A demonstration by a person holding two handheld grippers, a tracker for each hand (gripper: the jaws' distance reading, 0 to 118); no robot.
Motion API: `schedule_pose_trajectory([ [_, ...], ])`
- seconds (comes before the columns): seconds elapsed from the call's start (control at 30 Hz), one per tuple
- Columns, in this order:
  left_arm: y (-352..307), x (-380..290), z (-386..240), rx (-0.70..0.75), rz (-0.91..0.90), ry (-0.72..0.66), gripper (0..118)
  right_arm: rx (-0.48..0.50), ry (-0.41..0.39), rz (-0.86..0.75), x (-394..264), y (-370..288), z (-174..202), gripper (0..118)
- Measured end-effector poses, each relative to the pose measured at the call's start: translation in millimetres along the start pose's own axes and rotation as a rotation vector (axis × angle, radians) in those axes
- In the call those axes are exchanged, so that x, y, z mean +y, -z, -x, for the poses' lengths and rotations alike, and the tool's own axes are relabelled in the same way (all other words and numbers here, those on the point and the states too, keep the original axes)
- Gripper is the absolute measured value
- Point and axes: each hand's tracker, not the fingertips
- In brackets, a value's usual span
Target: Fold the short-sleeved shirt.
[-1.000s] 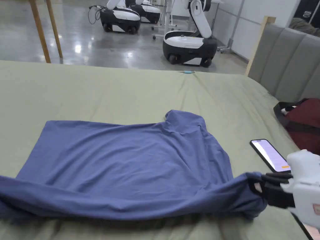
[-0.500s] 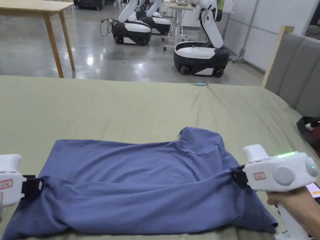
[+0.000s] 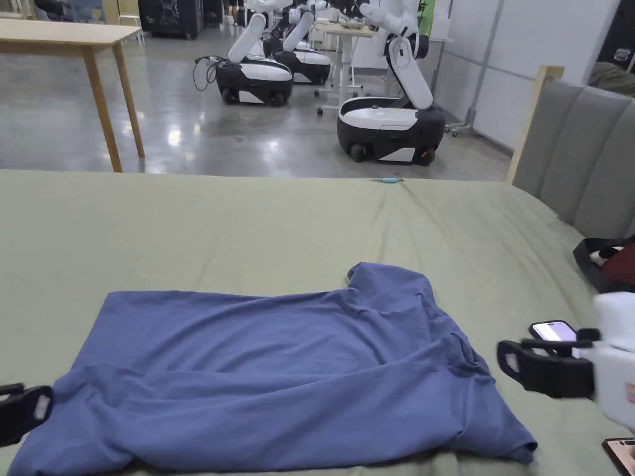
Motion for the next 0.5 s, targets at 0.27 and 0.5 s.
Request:
schedule_pose_trajectory([
  [0.27,-89,-65,-17,0.038,-0.094,-0.101,0,0.025,0.008,-0.019,-60,-113,39,1],
  [0.5,-54,-48,-6,0.013,-0.043,-0.1,0,0.053,-0.001,-0.081,-51,-129,62,1],
])
